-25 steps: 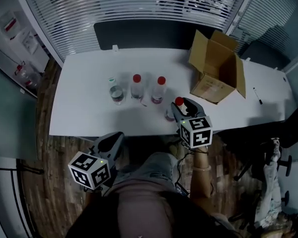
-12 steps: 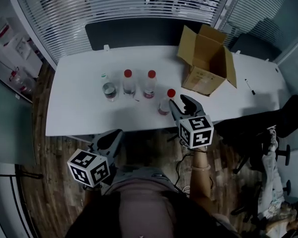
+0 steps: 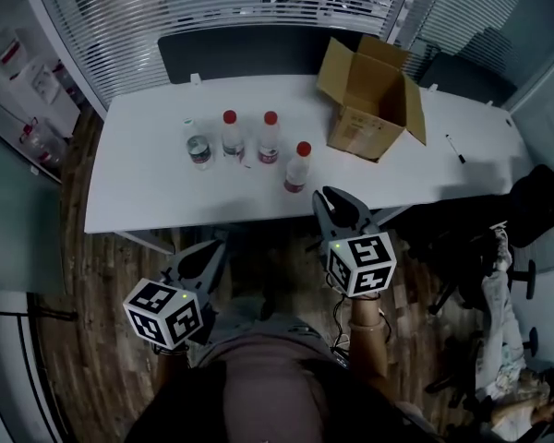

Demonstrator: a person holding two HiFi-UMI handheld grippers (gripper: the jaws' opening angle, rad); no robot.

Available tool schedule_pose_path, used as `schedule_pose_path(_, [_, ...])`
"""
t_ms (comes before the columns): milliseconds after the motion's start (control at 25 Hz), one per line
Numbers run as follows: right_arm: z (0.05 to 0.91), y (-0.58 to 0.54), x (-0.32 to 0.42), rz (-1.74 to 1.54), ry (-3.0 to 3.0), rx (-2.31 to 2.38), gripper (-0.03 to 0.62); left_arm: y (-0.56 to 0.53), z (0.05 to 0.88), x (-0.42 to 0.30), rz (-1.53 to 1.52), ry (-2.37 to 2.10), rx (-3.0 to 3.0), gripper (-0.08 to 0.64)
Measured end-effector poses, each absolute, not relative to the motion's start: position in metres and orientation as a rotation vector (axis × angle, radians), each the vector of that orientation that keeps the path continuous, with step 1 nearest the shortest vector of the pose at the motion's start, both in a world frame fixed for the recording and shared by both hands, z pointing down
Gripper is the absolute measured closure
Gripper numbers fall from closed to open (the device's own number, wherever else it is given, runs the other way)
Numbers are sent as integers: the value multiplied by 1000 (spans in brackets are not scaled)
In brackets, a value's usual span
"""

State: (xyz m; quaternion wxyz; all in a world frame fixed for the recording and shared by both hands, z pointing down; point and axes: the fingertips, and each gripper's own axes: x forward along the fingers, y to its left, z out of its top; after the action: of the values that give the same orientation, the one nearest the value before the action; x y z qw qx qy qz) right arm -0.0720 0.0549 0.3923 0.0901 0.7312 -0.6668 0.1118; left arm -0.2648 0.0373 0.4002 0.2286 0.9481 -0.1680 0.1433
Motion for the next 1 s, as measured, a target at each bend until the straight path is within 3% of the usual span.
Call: schedule_pose_path(1000, [390, 148, -141, 320, -2010, 2136, 557, 105, 390, -286, 394, -472, 2635, 551])
